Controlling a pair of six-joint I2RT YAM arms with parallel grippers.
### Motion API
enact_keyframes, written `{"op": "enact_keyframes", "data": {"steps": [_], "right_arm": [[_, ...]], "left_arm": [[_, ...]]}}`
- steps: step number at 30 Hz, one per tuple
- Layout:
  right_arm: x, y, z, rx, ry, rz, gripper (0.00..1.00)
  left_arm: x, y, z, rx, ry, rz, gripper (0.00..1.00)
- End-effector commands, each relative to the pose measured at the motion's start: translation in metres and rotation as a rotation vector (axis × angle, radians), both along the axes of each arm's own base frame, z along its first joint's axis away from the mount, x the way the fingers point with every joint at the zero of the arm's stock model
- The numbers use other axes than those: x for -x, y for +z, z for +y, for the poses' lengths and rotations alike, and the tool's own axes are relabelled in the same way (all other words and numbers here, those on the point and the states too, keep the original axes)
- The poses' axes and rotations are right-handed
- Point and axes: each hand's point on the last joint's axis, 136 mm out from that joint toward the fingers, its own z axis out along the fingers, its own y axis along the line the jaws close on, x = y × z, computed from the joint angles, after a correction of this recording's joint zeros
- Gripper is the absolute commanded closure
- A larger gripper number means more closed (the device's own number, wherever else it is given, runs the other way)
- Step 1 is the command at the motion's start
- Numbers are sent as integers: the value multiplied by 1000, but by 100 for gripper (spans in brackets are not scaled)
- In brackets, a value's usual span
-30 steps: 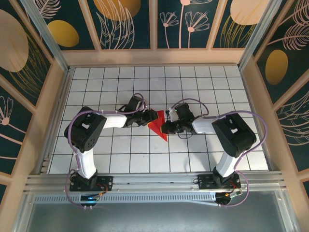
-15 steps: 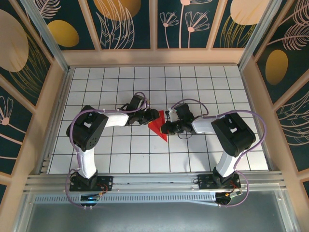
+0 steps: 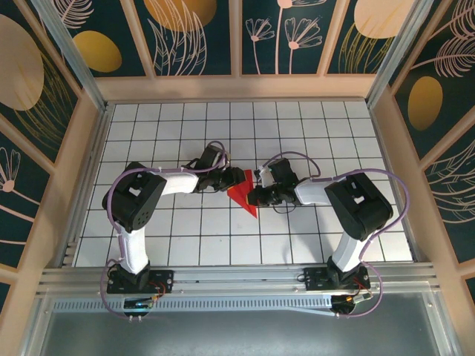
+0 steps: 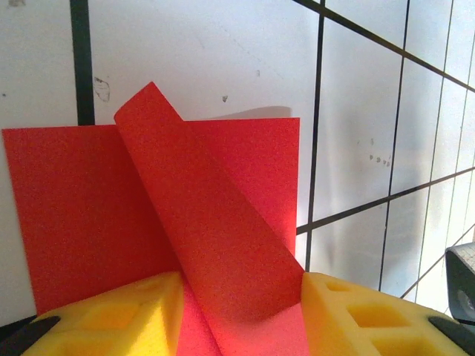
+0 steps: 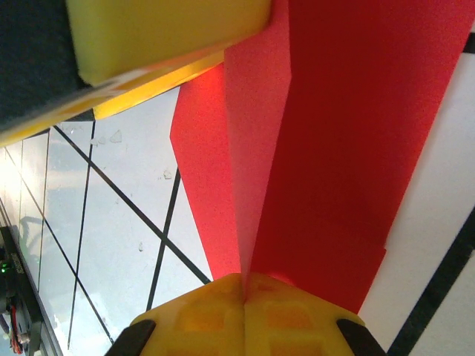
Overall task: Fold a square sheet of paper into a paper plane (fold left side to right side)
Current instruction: Fourth fold the wing at the center of the table.
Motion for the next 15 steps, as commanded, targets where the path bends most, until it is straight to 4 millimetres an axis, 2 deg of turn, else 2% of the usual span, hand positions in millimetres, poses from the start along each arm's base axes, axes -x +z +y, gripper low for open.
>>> {"op": "enact_keyframes", "data": {"steps": [1, 12, 13, 15], "right_arm": [[-2, 1, 0, -24, -9, 15, 95], [-4, 23, -2, -41, -13, -38, 63], [-13, 25, -11, -43, -45, -41, 61], [-17, 26, -17, -50, -58, -40, 58]], "left_arm": [[5, -21, 7, -76, -3, 39, 54], [5, -24, 8, -84, 0, 45, 54], [4, -22, 8, -83, 0, 42, 54], [4, -22, 8, -82, 1, 40, 54]]}}
